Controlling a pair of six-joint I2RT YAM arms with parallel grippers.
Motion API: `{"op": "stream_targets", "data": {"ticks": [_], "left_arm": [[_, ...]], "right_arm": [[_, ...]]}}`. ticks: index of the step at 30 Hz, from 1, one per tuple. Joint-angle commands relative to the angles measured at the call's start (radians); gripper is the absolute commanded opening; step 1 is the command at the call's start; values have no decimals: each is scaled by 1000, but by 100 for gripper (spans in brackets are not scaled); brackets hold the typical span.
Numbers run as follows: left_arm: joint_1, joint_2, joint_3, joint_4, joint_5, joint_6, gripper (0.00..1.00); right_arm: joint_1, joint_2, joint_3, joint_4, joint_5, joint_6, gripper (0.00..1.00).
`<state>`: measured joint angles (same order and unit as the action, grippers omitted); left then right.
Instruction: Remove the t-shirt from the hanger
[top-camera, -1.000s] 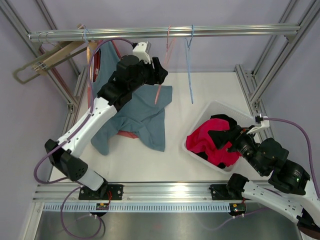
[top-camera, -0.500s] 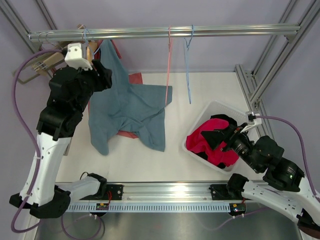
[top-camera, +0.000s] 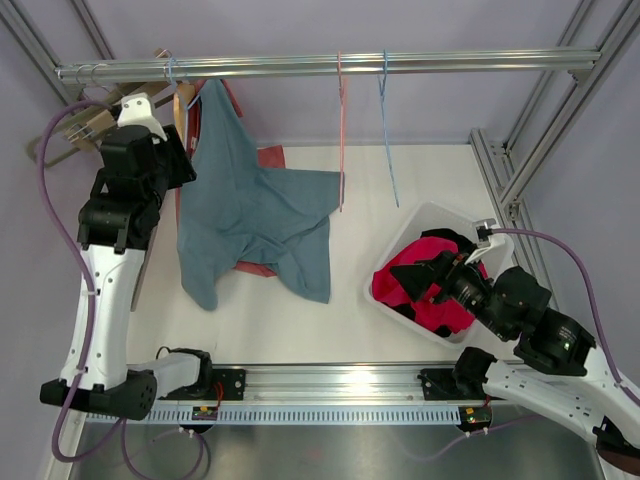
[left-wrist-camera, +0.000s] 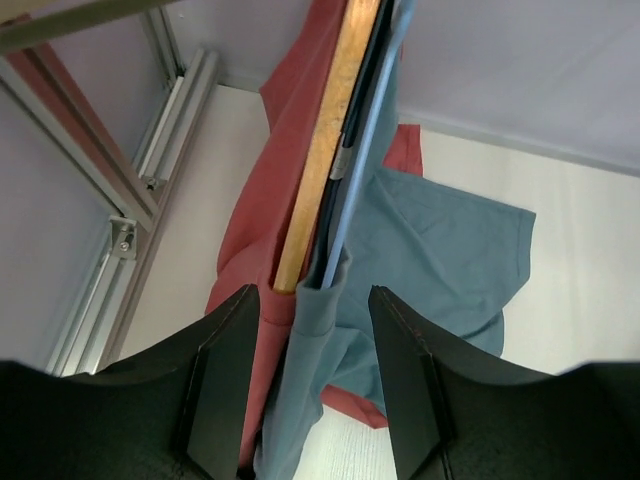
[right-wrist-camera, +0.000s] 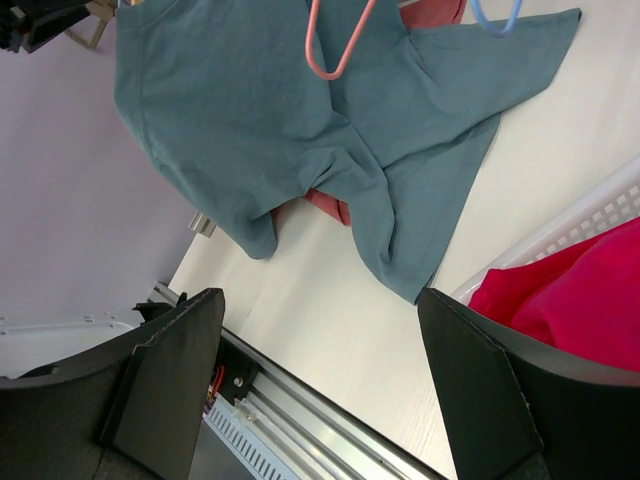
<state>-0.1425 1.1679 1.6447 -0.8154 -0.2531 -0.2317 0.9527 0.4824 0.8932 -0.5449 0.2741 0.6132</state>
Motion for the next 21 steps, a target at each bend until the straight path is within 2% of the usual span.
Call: {"op": "stream_targets", "data": {"ticks": [1,8,12,14,16,21], "left_arm": [[7,50,61,12,61,22,52],[7,121,110,33,86,22,48],[7,128,112,50,90,15,35],[7,131,106,59,103,11,34],[7,137,106,61,112,6,28],[7,165,116,68,126,6,31]], "right_arm": [[-2,15,0,37,-41,-18,86],[-2,25,-10,49,-58,-15,85],[0,28,-11,51,-56,-13,84],[0,36,-11,59,-61,-13,85],[-2,42,-11,68,-68,-13,84],[0,61,-14,85,-79,-7,84]]}}
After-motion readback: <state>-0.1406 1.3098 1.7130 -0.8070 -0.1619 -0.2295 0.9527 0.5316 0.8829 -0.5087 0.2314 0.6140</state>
